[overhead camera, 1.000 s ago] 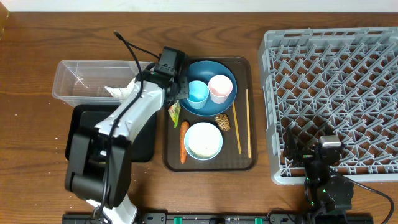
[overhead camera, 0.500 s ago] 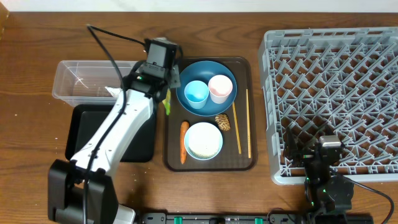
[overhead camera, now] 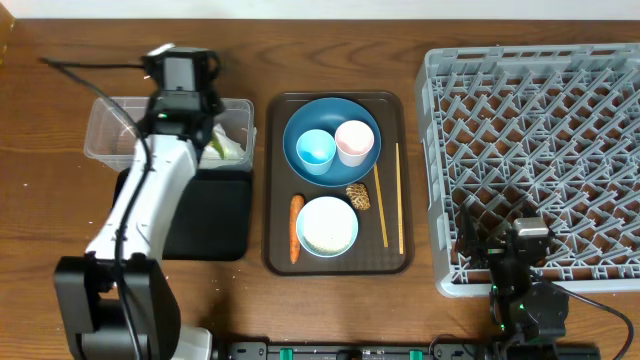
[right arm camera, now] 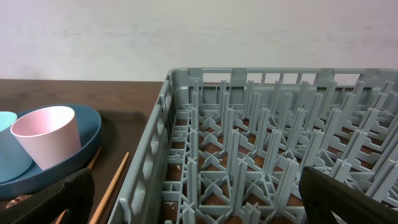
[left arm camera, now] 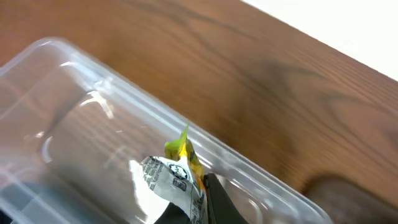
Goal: Sort waste into correct bins and load items into the dishwasher rack
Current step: 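Carry the wrapper left and release it into the clear bin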
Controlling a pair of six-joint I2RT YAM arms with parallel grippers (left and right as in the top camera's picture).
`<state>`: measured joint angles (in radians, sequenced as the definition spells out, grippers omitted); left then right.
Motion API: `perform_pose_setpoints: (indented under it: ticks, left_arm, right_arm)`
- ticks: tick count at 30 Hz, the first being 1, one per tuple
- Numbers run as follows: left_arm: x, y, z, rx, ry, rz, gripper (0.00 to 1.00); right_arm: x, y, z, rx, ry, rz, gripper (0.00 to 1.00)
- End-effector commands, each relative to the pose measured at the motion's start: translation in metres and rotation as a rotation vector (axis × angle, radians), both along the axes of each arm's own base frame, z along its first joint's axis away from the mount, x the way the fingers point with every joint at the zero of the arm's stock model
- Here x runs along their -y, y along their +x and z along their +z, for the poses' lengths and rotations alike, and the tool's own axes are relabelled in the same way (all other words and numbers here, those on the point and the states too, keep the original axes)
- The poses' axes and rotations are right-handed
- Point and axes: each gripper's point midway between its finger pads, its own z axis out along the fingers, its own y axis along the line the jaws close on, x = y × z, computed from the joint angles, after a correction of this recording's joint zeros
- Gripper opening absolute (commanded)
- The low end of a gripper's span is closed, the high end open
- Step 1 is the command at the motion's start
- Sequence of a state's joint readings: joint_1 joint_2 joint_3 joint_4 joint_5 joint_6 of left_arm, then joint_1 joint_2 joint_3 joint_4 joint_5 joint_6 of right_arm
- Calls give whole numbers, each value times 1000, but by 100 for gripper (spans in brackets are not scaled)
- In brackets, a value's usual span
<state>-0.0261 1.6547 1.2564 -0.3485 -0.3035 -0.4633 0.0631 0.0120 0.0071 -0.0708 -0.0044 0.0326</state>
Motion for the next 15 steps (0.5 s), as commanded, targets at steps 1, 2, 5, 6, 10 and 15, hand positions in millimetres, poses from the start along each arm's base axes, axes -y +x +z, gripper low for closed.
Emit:
perform_pose_setpoints:
  ticks: [1, 2, 5, 6, 10, 15]
  left_arm:
    - [-18, 0, -15, -5, -34, 105, 6]
    - [-21, 1, -20, -10, -40, 119, 6]
    - [-24, 6, -32, -20, -41, 128, 6]
    - [-24, 8, -35, -20, -41, 128, 6]
    - [-24, 17, -45, -13, -41, 128, 6]
    - [-24, 19, -45, -6, -41, 127, 32]
  right_arm:
    - [7, 0, -1, 0, -12, -26, 99]
    - [7, 0, -1, 0, -12, -26, 99]
    - [7, 0, -1, 0, -12, -26, 99]
    - [7, 0, -1, -1, -12, -26, 99]
    - [7, 0, -1, 0, -12, -26, 99]
    - [7, 0, -1, -1, -12, -26, 99]
